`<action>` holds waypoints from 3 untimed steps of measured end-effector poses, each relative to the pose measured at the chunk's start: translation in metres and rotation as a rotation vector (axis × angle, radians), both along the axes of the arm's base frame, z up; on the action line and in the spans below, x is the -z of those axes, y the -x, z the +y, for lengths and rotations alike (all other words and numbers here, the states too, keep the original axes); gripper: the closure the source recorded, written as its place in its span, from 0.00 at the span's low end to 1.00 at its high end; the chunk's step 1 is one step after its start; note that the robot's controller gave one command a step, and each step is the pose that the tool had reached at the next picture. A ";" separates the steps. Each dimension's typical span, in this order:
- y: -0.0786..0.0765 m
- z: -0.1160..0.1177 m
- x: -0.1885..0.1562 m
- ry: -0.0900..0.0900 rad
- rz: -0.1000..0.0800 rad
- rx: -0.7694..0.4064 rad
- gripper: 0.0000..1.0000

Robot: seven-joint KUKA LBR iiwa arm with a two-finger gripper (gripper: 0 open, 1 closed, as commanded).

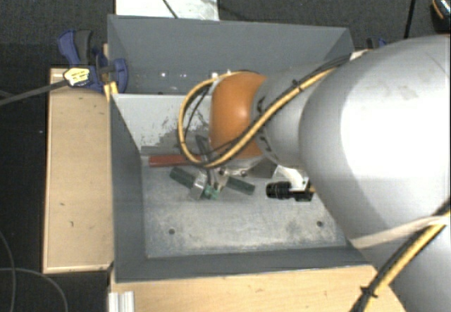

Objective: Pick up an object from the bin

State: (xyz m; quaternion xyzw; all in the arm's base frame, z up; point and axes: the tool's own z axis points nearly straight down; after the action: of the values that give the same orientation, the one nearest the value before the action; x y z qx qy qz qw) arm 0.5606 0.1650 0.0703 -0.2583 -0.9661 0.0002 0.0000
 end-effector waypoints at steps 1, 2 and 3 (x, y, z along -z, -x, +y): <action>-0.001 0.000 -0.021 -0.002 -0.004 -0.003 1.00; -0.003 0.001 -0.066 -0.003 -0.007 -0.010 1.00; -0.004 0.001 -0.091 -0.002 -0.006 -0.016 1.00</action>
Offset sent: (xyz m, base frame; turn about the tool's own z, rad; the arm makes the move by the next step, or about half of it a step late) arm 0.0000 0.0002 0.0190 0.0000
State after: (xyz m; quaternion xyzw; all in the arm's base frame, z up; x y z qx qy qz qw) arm 0.5645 0.1658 0.1613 -0.2504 -0.9681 -0.0018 -0.0025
